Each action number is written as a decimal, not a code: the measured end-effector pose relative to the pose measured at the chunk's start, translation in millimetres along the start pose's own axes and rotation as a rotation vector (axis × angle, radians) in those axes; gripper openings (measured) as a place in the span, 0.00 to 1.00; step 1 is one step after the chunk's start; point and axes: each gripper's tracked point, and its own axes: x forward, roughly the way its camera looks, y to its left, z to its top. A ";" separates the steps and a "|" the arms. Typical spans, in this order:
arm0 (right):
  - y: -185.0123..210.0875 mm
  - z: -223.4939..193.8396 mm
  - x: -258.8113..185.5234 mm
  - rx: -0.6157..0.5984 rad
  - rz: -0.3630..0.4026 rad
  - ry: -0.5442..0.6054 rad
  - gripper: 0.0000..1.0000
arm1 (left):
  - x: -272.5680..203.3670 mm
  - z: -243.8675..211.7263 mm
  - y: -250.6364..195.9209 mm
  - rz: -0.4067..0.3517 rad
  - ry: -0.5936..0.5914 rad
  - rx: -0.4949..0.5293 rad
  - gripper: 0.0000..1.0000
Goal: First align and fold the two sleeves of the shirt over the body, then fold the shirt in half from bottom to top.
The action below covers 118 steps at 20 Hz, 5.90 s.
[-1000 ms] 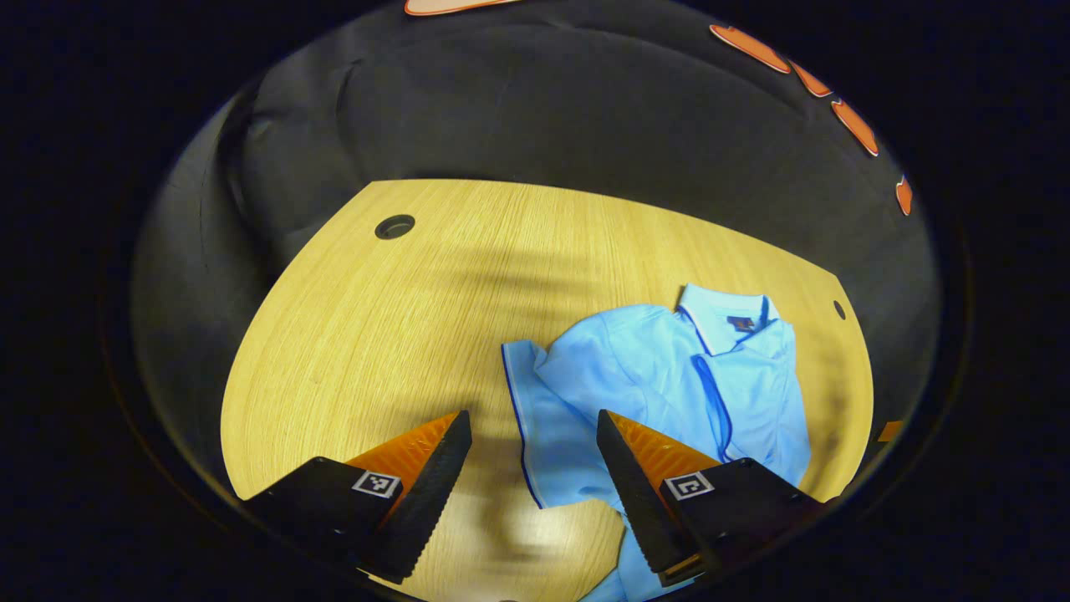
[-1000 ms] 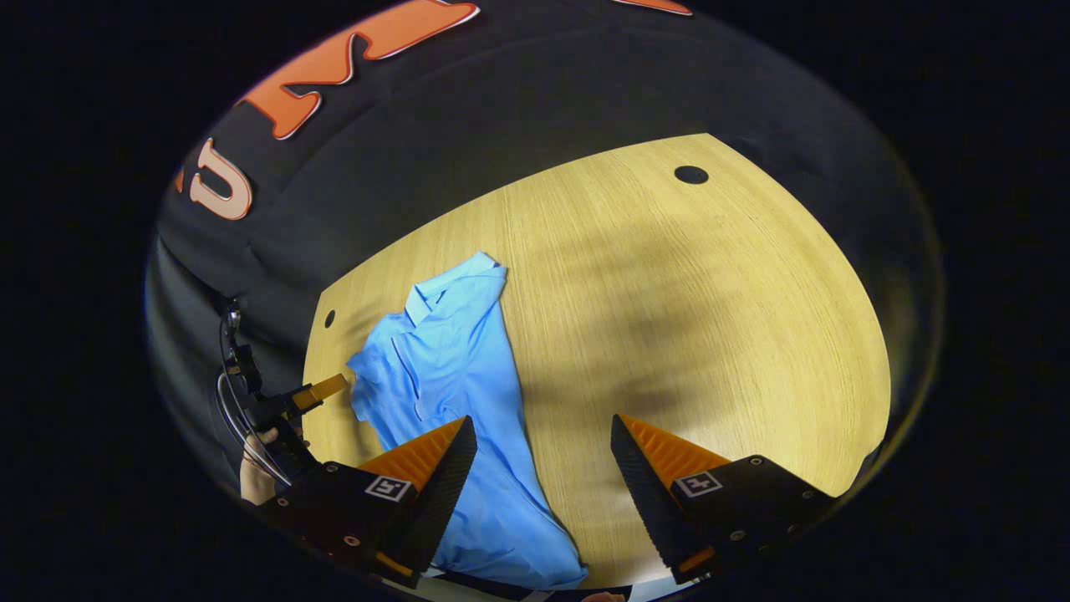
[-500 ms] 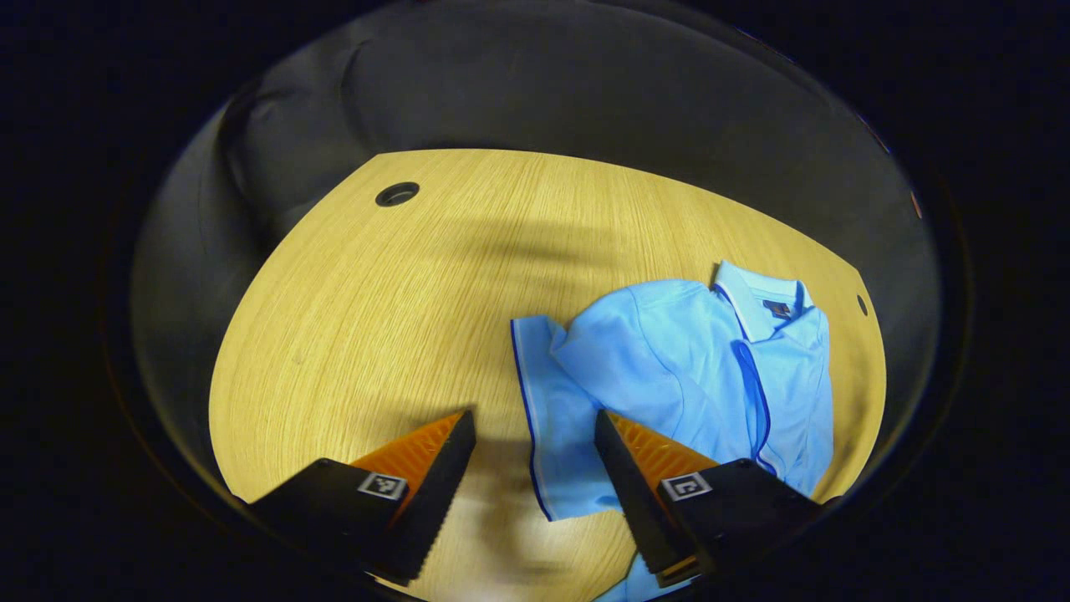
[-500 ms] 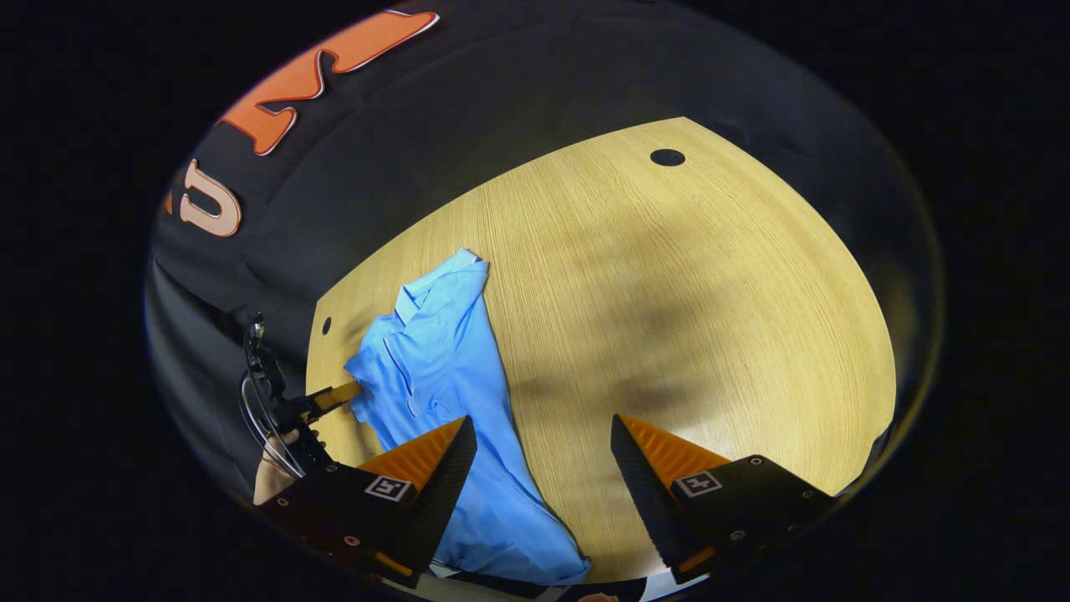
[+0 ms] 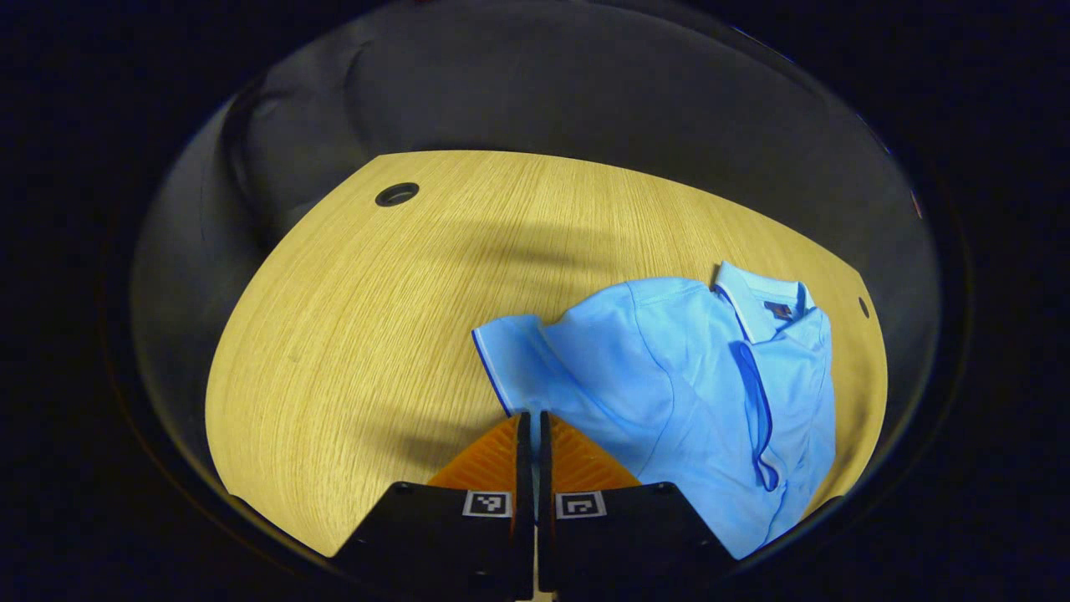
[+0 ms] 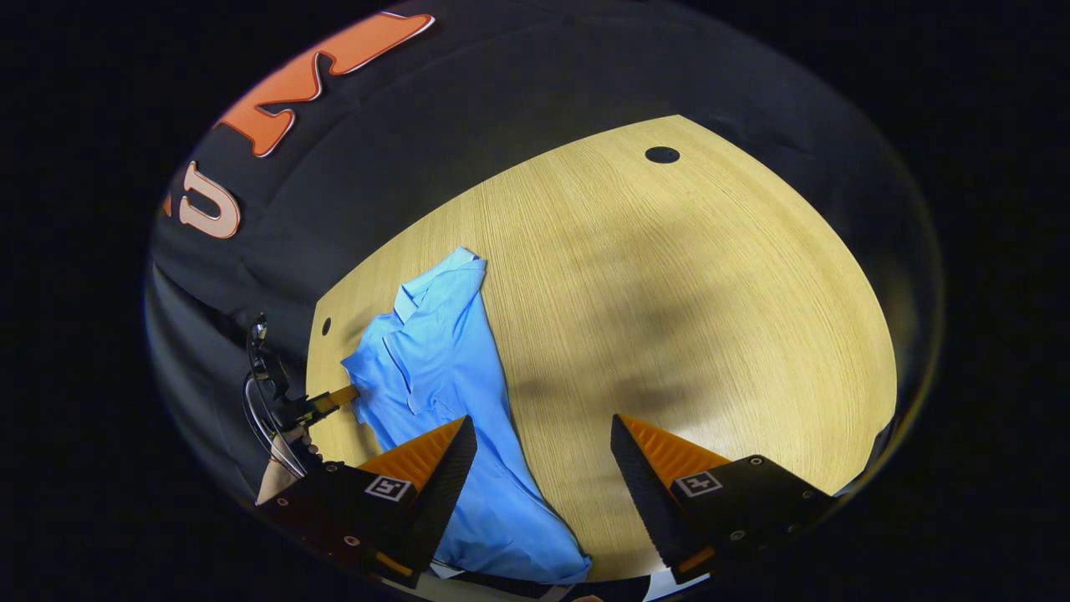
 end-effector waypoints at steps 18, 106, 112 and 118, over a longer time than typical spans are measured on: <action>-26.7 -16.2 -22.6 0.019 0.022 -0.030 0.98 | -81.8 36.1 -143.7 -0.253 -0.098 0.160 0.04; -30.1 -249.0 -9.2 -0.437 -0.248 0.289 0.01 | -135.7 -265.1 -55.2 -0.113 0.317 0.211 0.04; -0.9 -178.4 -5.2 -0.435 -0.197 0.163 0.00 | -125.3 -187.7 -63.8 -0.122 0.178 0.223 0.04; 30.4 -74.5 4.1 -0.473 -0.184 0.001 0.00 | -105.2 -80.9 -76.1 -0.124 0.024 0.263 0.04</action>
